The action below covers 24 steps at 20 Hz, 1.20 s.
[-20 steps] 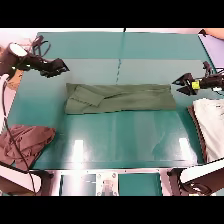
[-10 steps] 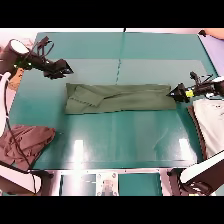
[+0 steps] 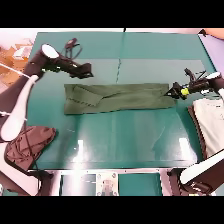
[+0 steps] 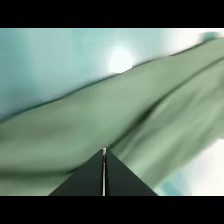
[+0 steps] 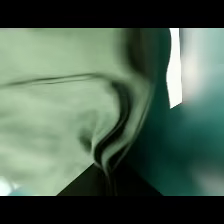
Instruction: Fold the shirts.
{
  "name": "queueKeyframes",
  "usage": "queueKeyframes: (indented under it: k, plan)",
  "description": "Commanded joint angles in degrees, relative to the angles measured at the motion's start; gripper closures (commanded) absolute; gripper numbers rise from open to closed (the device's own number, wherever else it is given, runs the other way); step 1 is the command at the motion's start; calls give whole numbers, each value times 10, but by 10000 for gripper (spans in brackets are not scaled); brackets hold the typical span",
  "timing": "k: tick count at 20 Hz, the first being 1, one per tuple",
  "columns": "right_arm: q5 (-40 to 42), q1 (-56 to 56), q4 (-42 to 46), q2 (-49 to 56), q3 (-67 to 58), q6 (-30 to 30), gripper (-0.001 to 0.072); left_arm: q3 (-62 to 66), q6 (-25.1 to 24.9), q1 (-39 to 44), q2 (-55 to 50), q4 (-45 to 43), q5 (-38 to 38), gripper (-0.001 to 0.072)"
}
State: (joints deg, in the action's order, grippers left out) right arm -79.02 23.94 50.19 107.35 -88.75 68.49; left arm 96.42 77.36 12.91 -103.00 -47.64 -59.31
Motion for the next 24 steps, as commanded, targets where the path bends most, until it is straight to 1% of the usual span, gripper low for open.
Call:
queueKeyframes:
  k: [1, 5, 7, 9, 13, 15, 17, 18, 20, 21, 23, 24]
  plan:
    - [-44, -8, -28, -88, -3, 0, 695, 1, -26, 82, -49, 76, 66, 681]
    - [-74, -28, -114, -201, -4, 0, 694, 1, -26, 182, -108, 126, 154, 681]
    - [-96, -47, -132, -240, -4, 0, 694, 1, -26, 211, -126, 153, 168, 681]
    - [-102, -69, -136, -269, -4, 0, 694, 1, -25, 231, -133, 158, 183, 681]
    - [-100, -97, -136, -285, -3, 0, 694, 1, -29, 229, -133, 155, 172, 680]
    - [-99, -96, -136, -285, -2, 12, 694, 6, -30, 195, -122, 149, 117, 681]
    - [-99, -94, -136, -285, -2, 24, 694, 44, -44, 134, -110, 126, 0, 681]
    - [-98, -99, -138, -285, -2, 32, 694, 71, -43, 100, -104, 110, -57, 682]
    - [-80, -126, -147, -285, -2, 42, 694, 132, -24, 30, -90, 70, -149, 682]
    - [-65, -150, -149, -285, -2, 49, 694, 166, -12, -4, -83, 47, -190, 682]
    - [-5, -225, -149, -281, -2, 50, 694, 227, -7, -61, -73, -17, -269, 681]
    - [30, -267, -149, -275, -1, 50, 694, 235, -7, -85, -63, -44, -292, 681]
